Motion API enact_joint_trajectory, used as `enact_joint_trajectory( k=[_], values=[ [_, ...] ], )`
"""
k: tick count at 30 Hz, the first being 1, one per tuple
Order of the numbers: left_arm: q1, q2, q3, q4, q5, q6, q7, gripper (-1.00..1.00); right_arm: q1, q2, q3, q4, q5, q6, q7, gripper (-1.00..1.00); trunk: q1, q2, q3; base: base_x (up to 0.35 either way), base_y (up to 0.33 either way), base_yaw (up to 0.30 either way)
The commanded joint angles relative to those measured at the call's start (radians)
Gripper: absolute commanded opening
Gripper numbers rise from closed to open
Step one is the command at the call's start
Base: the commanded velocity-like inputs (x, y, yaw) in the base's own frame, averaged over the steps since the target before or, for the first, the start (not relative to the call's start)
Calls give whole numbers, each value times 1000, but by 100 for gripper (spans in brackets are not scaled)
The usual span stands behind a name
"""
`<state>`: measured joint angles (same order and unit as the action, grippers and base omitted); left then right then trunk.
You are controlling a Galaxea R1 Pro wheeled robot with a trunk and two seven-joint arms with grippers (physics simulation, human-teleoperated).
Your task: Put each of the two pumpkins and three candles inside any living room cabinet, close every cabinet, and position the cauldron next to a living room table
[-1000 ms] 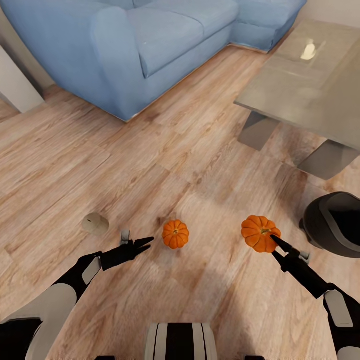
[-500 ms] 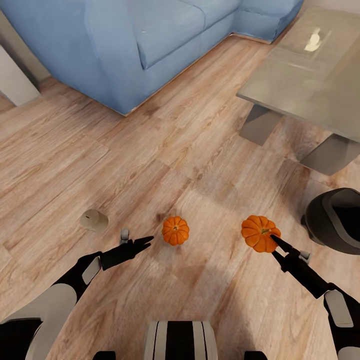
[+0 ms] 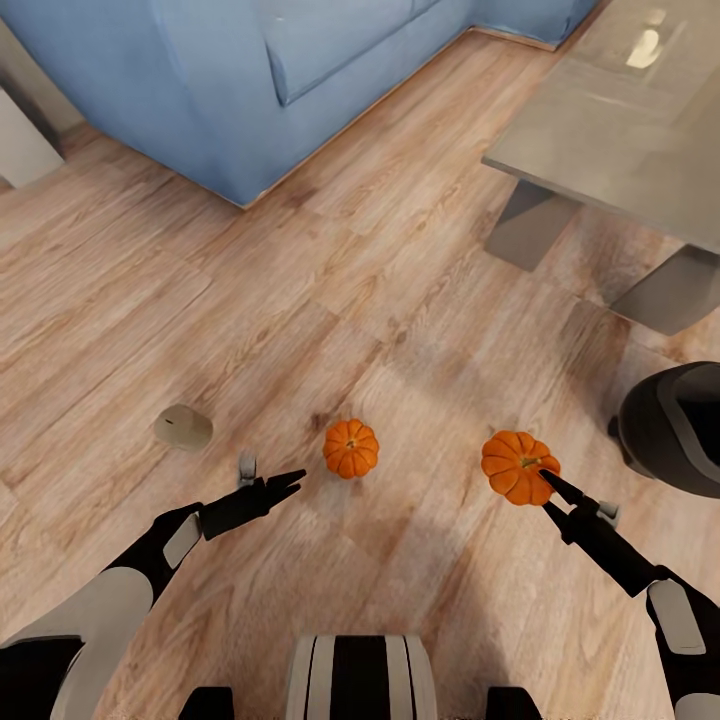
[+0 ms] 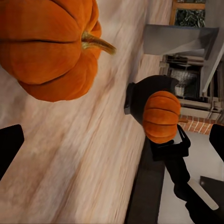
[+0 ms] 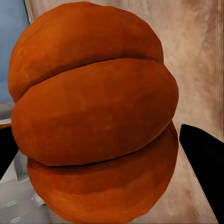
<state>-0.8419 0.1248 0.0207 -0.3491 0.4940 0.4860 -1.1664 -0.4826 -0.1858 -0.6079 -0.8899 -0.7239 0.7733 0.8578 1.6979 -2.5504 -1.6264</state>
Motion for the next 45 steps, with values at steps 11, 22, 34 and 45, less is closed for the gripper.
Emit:
enact_joint_trajectory(
  k=[11,22,34,45],
  values=[
    [1,1,1,-35,2,-4,-2,100,-1,1,-1,0,-5,7,2,-100,5,-3,-43,0,0,0],
    [1,1,2,-36,3,-3,-1,100,-1,3,0,0,-5,7,2,-100,8,-4,-70,0,0,0],
    [1,1,2,-36,3,-4,2,100,-1,3,0,0,-5,7,2,-100,9,-5,-78,0,0,0],
    [1,1,2,-36,3,-5,6,100,-1,3,0,0,-5,7,2,-100,9,-5,-78,133,0,0]
  ],
)
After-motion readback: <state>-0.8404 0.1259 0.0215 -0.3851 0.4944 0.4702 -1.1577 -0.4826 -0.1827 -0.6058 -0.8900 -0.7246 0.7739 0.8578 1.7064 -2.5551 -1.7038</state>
